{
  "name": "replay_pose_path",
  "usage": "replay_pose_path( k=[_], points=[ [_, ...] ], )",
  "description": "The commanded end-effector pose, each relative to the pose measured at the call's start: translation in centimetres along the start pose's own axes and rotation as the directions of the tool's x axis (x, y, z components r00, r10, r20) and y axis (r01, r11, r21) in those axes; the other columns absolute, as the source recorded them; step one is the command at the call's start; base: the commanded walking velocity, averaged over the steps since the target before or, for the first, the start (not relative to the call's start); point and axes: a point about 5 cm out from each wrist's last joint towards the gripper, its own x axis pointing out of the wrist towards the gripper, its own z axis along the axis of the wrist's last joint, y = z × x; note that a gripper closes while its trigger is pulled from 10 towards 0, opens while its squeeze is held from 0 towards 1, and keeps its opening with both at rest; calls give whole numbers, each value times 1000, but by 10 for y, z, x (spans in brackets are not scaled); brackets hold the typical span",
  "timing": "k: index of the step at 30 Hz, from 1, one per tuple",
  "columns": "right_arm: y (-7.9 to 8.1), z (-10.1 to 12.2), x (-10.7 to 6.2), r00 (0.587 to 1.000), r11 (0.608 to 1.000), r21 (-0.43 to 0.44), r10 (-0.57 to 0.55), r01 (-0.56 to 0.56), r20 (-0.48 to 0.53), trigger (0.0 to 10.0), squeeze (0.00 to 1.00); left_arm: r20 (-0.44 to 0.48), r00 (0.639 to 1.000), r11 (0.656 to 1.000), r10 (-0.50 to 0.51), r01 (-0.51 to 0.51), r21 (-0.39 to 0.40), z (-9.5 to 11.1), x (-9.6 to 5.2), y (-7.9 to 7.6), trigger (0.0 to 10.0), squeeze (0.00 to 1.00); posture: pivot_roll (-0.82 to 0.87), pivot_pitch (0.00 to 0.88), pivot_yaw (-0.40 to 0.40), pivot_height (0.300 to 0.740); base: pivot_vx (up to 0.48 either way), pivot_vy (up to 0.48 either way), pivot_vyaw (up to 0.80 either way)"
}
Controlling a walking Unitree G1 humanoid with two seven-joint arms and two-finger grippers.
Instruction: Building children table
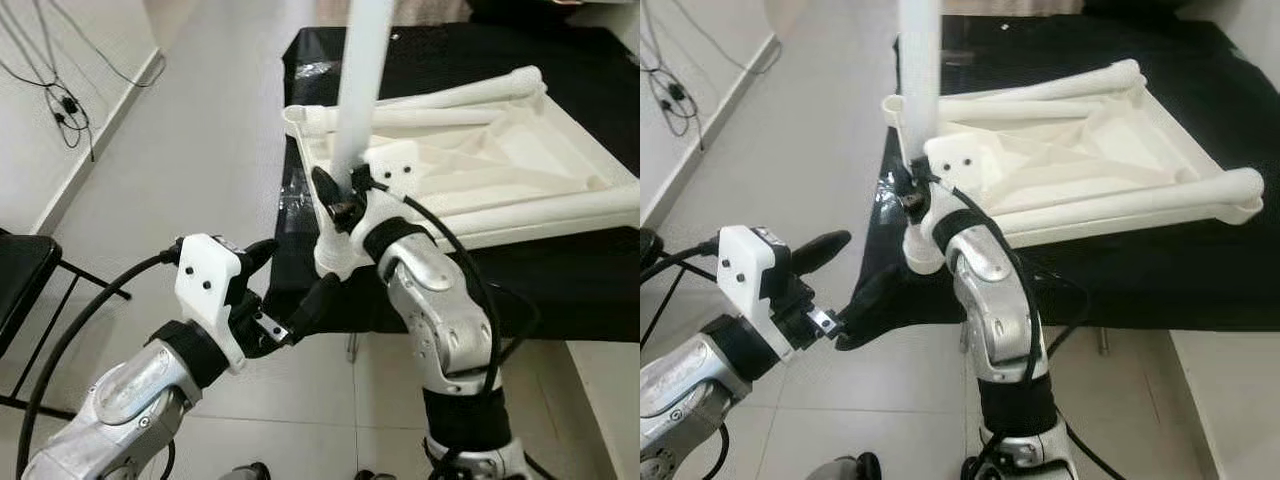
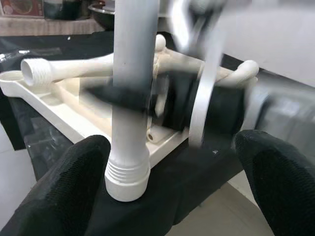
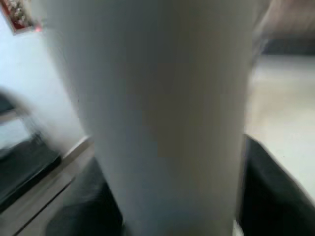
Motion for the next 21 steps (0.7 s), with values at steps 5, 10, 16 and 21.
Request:
replay_pose_path(
  k=[5,10,16,21],
  points=[
    [4,39,-9,892,906,2,416,-423,180,10000,0,-22,1000,1000,-10,10,-8,-3,-1,-2,10000,0,156,268,-6,740,0,0,0],
    [-10,54,-12,801,812,-111,584,-573,132,10000,0,-21,1000,1000,-8,8,-8,-3,-2,-2,10000,0,162,273,-9,740,0,0,0],
    [-32,61,-2,694,684,-181,720,-707,8,10000,0,-26,1000,1000,-10,10,-8,-3,-4,-4,10000,0,179,279,-9,740,0,0,0],
    [-43,71,2,616,603,-184,787,-776,-22,0,0,-30,1000,1000,-6,6,-3,-1,-6,-3,10000,0,194,287,-5,740,0,0,0]
  ],
)
